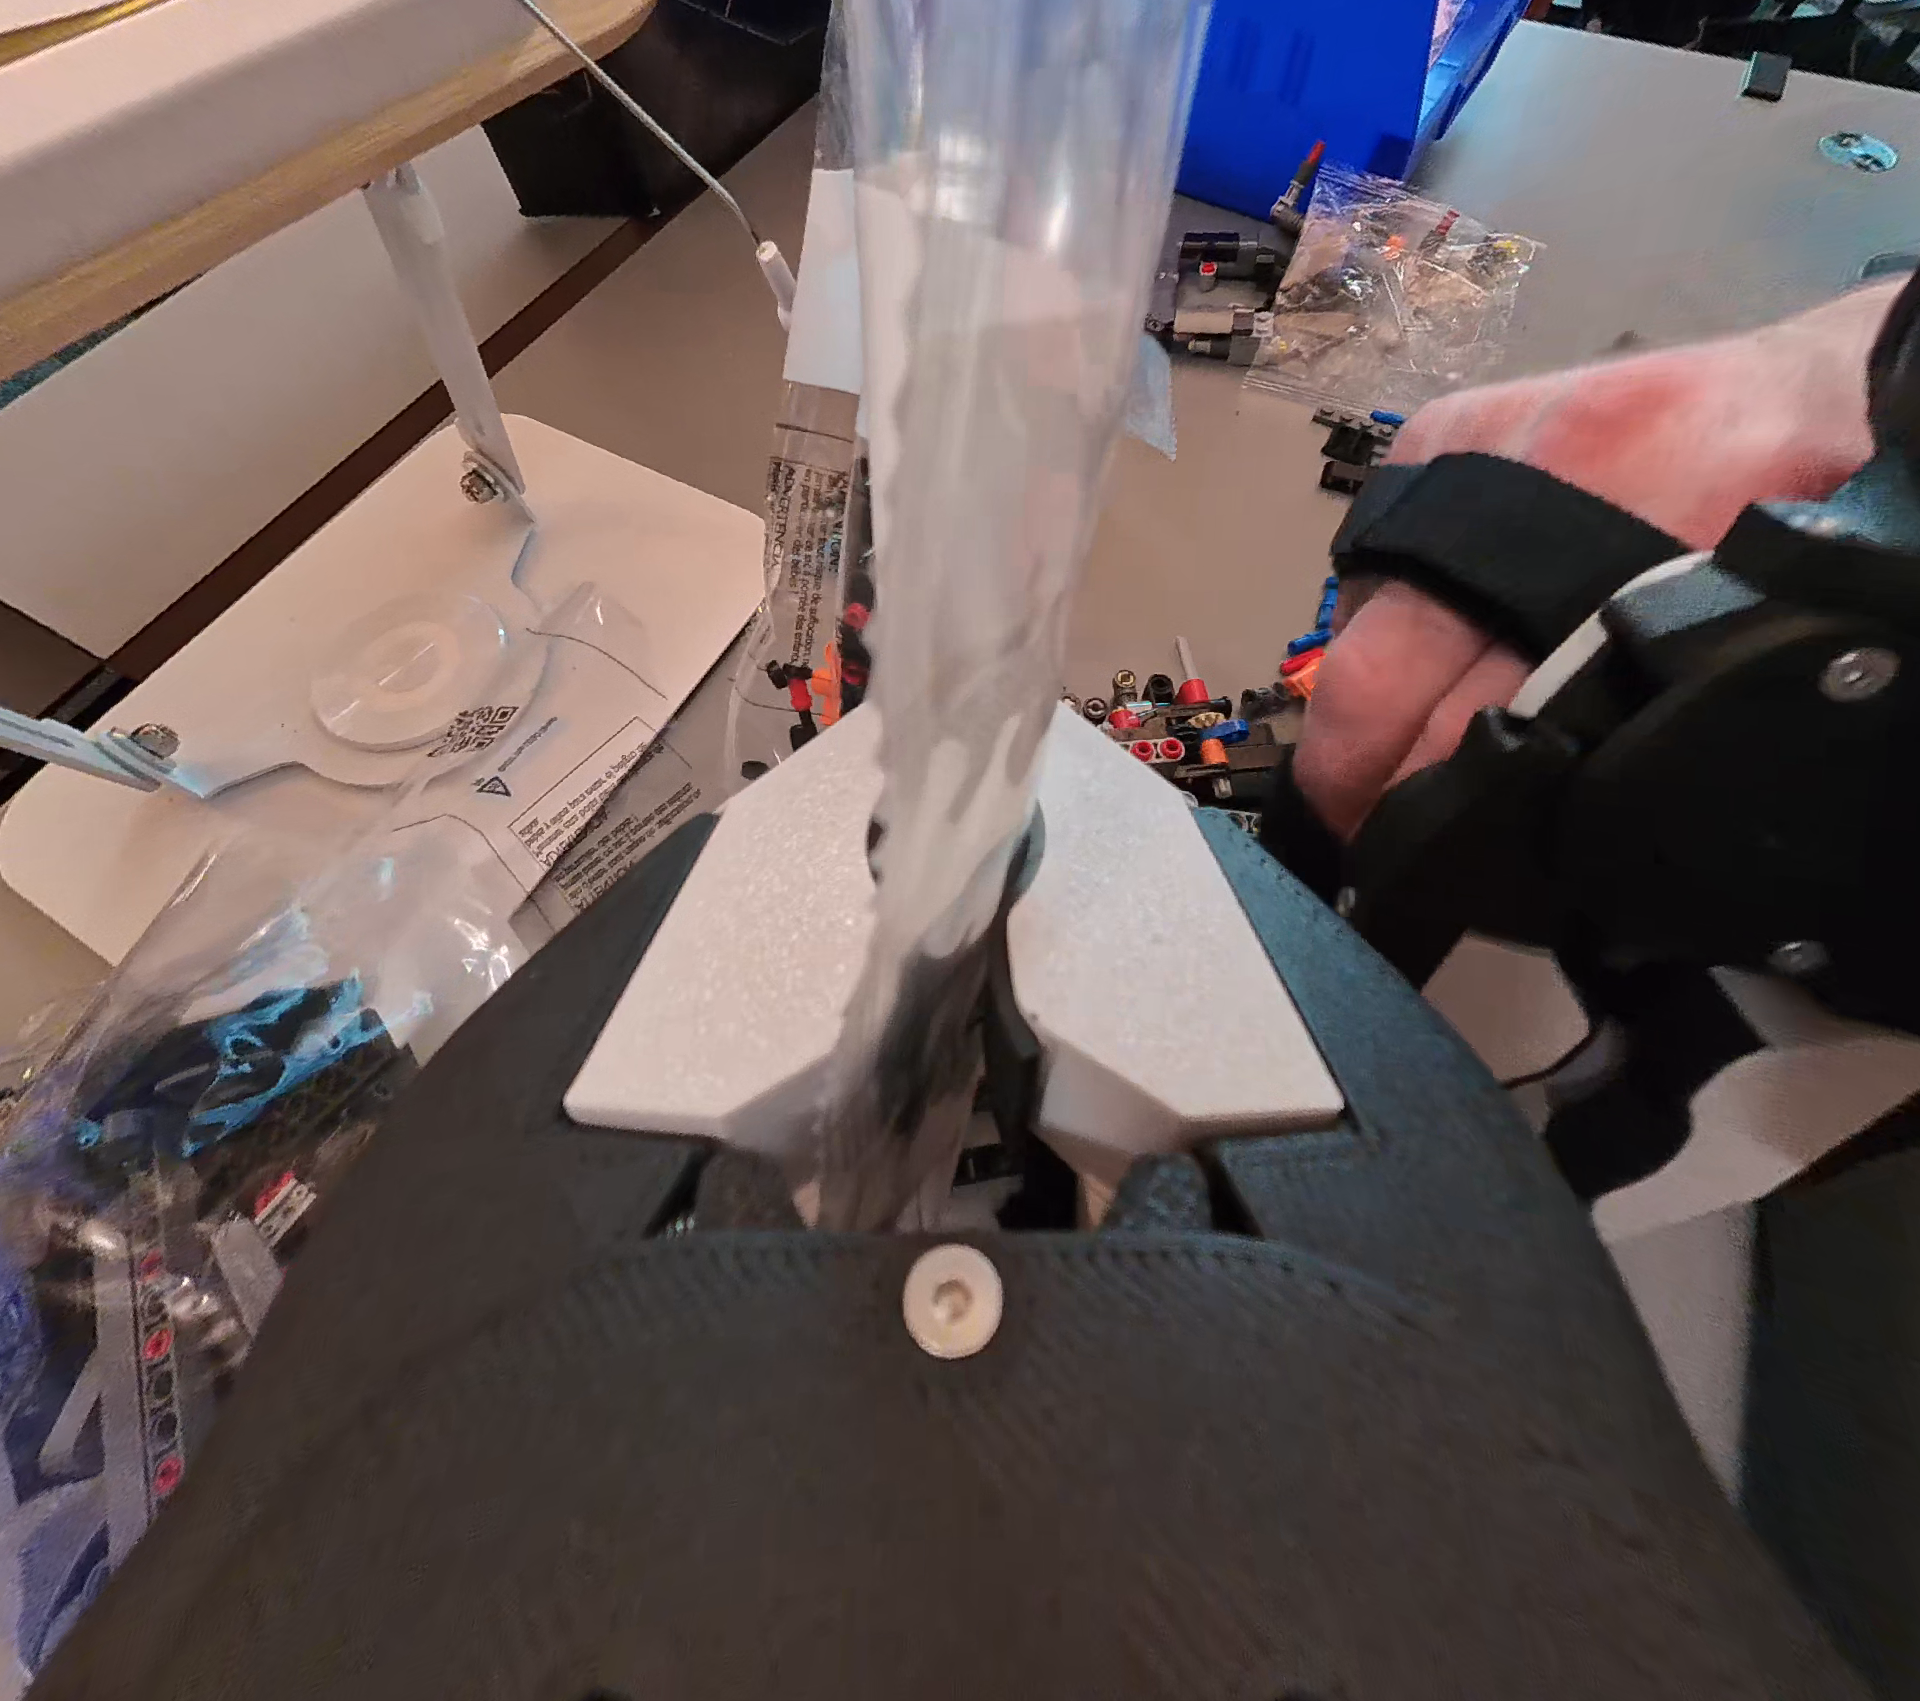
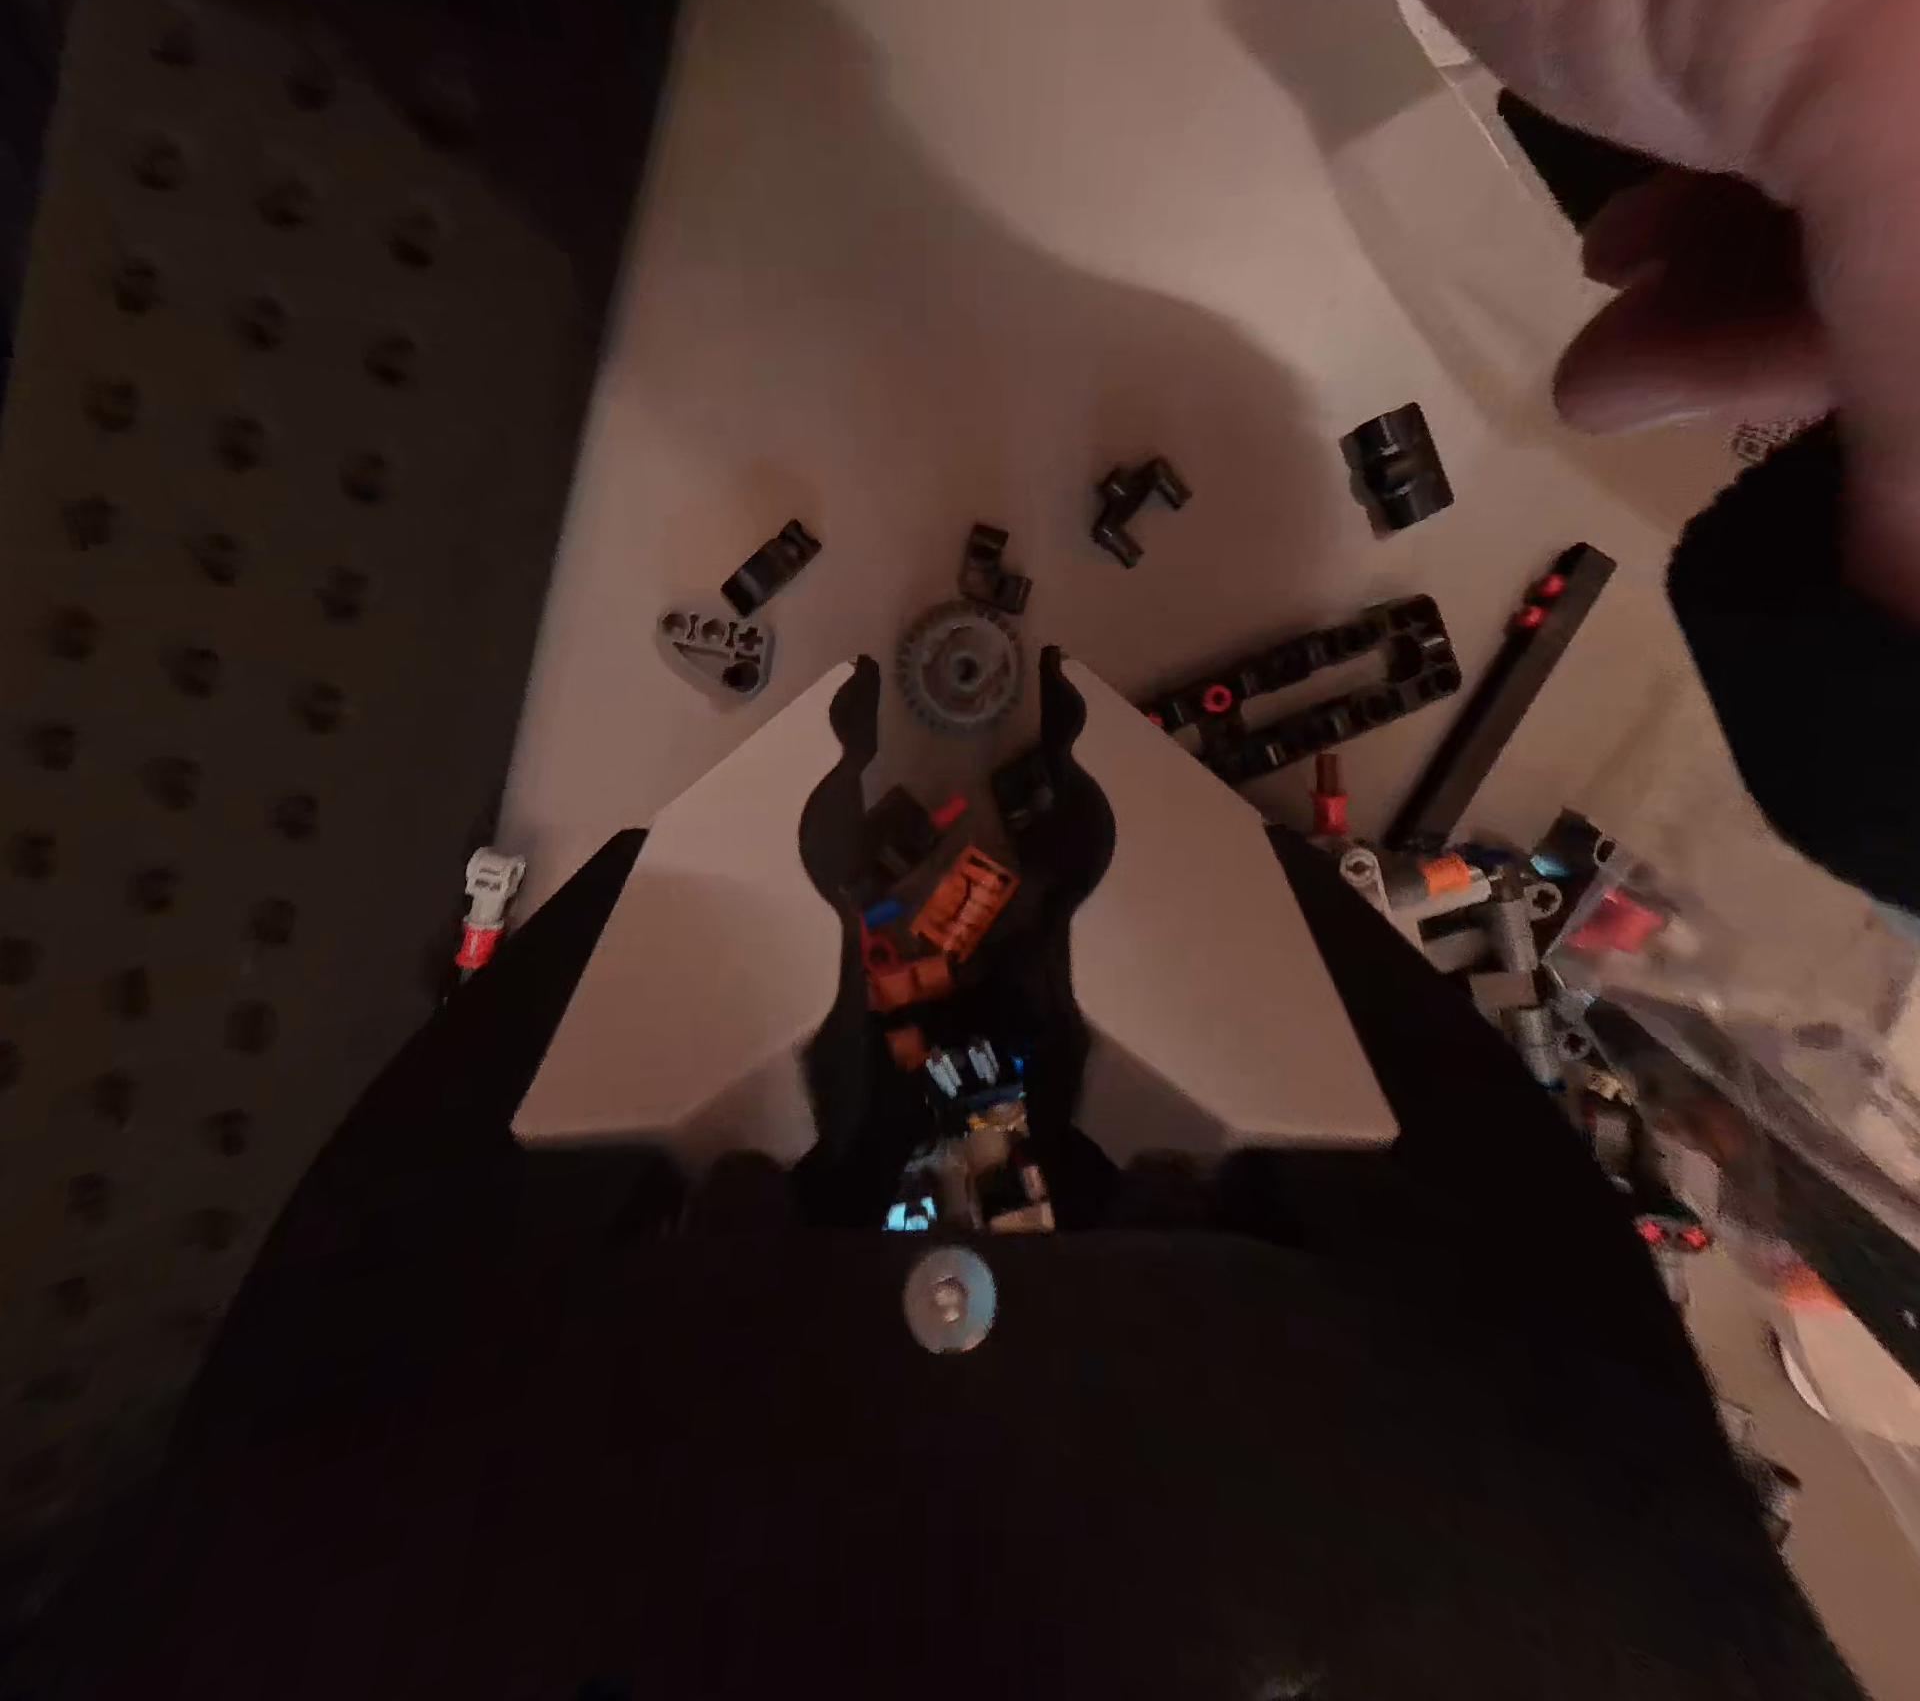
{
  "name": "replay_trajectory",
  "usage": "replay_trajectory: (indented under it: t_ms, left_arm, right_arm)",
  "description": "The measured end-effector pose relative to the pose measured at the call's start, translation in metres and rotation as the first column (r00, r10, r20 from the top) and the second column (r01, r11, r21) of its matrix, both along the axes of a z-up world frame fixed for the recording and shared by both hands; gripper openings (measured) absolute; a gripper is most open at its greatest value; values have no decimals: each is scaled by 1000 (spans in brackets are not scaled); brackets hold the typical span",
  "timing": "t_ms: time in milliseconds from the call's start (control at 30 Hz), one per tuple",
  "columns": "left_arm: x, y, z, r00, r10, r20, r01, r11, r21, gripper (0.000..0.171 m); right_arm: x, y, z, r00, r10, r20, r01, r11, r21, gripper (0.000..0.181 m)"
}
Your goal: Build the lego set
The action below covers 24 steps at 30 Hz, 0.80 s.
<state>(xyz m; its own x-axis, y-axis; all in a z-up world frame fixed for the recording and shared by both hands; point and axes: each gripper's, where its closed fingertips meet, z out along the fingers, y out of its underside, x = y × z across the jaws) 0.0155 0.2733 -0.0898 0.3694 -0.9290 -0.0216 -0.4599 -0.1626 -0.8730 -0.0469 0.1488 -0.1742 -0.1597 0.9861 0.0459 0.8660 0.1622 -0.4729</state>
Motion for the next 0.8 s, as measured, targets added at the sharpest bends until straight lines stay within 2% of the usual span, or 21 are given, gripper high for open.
replay_trajectory:
  t_ms: [133, 267, 367, 467, 567, 633, 733, 800]
  left_arm:
    - [-1, 0, 0, 1000, 0, 0, 0, 1000, 0, 0]
    - [-1, 0, 0, 1000, 0, 0, 0, 1000, -1, 0]
    - [-1, 0, 0, 1000, -1, -1, 1, 1000, -1, 0]
    - [0, 1, 0, 1000, -3, -1, 3, 1000, -3, 0]
    - [1, 1, -1, 1000, -2, -4, 2, 1000, -4, 0]
    - [3, 1, -2, 1000, -1, -6, 1, 1000, -3, 0]
    - [4, 0, -2, 1000, -5, -12, 5, 1000, 6, 0]
    - [6, 0, -3, 1000, -7, -13, 7, 1000, 8, 0]
  right_arm:
    - [2, 3, -9, 999, -2, 32, 1, 1000, 16, 18]
    - [6, 3, 9, 1000, -5, -12, 5, 1000, -4, 17]
    - [17, 9, 50, 995, -18, -99, 18, 1000, -2, 18]
    - [39, 27, 117, 968, -70, -242, 82, 996, 39, 18]
    - [73, 57, 189, 899, -159, -408, 225, 967, 117, 17]
    - [101, 82, 222, 841, -237, -485, 347, 926, 149, 17]
    - [131, 110, 242, 756, -326, -567, 471, 873, 125, 17]
    - [139, 117, 230, 762, -352, -544, 476, 873, 103, 17]
